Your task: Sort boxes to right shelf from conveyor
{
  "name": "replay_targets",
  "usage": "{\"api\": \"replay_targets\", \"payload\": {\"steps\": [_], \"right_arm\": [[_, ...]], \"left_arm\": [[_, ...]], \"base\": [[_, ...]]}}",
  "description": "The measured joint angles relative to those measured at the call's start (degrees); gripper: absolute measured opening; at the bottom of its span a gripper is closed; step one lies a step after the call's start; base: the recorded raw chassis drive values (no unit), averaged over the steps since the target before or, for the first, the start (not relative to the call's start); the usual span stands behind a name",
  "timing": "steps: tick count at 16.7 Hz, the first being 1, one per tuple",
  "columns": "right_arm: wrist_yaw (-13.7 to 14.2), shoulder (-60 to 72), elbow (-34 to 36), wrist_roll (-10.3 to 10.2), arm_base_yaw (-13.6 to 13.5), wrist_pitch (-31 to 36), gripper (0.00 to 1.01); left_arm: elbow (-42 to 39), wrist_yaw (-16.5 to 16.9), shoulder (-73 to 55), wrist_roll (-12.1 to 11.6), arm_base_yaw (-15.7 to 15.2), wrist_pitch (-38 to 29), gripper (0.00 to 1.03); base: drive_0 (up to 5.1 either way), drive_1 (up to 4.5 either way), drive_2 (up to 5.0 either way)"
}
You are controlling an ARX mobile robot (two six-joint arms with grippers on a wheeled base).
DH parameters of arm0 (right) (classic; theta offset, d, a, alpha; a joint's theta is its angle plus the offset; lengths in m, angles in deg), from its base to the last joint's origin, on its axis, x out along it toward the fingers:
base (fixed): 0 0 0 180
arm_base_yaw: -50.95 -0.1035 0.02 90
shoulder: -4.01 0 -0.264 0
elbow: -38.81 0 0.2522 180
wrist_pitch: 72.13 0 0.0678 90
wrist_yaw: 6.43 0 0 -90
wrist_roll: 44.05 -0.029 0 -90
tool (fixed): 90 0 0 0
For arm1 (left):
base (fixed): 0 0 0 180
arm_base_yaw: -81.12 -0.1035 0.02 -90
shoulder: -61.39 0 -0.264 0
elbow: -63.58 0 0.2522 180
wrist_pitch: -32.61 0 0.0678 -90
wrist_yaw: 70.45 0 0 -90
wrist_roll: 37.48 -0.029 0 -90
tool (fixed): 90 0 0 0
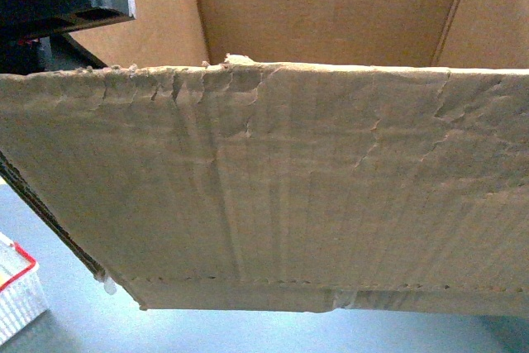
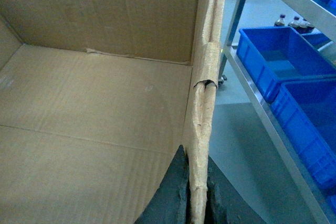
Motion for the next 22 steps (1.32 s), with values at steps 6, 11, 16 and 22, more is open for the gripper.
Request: {"api": "replay_targets", "payload": {"steps": [6, 11, 16, 22], "right_arm": [[0.0, 0.0, 0.0, 0.0, 0.0, 0.0, 0.03], [0.0, 0.0, 0.0, 0.0, 0.0, 0.0, 0.03], [0.0, 0.0, 0.0, 0.0, 0.0, 0.0, 0.03], [0.0, 0.0, 0.0, 0.0, 0.0, -0.02, 0.03]], "left_arm": [[0.02, 0.0, -0.02, 0.0, 0.0, 0.0, 0.04], [0.0, 0.0, 0.0, 0.0, 0.0, 0.0, 0.04], [0.0, 0.0, -0.02, 0.0, 0.0, 0.0, 0.04], [0.0, 0.0, -0.02, 0.0, 0.0, 0.0, 0.04]], "base": [[-1.5, -1.53, -1.5], [-1.6, -1.6, -1.6], [-1.5, -1.54, -1.5], [-1.5, -1.54, -1.5]]}}
